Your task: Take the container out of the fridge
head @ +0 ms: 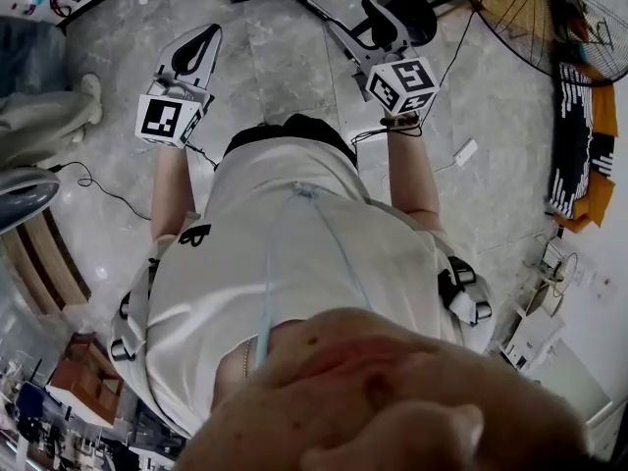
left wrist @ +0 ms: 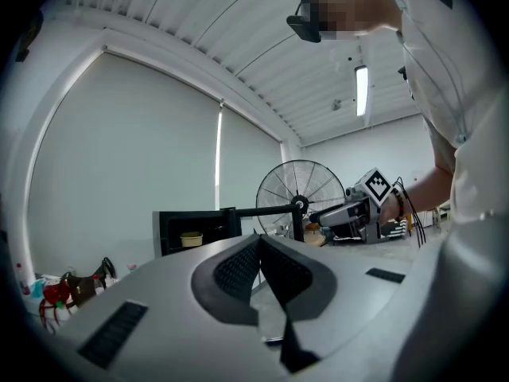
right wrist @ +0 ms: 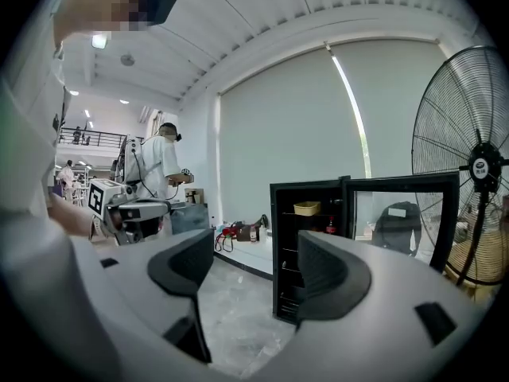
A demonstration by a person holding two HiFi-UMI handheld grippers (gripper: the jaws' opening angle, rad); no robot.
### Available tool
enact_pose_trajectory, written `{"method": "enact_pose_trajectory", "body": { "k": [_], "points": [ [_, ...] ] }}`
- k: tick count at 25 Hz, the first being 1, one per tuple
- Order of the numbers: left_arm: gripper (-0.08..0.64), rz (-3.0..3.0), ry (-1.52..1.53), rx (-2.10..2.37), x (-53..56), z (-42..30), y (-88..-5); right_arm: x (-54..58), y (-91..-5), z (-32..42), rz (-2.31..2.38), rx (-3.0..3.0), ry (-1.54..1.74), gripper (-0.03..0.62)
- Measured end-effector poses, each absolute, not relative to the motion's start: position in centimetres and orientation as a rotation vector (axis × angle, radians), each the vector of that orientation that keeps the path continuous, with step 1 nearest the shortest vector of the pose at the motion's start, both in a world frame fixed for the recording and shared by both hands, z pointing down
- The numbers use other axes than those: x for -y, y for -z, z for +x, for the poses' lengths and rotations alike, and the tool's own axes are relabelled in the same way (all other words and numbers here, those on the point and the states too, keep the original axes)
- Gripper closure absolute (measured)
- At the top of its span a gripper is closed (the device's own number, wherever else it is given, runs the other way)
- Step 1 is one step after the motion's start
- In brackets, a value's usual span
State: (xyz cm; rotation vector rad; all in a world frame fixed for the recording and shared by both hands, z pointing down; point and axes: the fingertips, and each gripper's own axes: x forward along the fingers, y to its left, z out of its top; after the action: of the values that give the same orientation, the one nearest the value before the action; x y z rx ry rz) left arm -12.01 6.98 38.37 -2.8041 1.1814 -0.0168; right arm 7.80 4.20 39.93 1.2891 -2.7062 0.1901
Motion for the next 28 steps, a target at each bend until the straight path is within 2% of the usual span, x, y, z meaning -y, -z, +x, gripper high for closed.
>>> {"method": "enact_pose_trajectory", "body": {
  "k": [9,28],
  "points": [
    [0.552,-2.809,0.033,-1.187,-4.3,-12.4,-38.5,-1.3,-39.6,8.0,1.295,2.718,-0.178,0.278],
    [0.552,-2.793,0.052,-1.306,11.9,-9.3,-38.6,16.4,-39.0,11.0,1.207,2.763,-0.161,0.278]
  ]
}}
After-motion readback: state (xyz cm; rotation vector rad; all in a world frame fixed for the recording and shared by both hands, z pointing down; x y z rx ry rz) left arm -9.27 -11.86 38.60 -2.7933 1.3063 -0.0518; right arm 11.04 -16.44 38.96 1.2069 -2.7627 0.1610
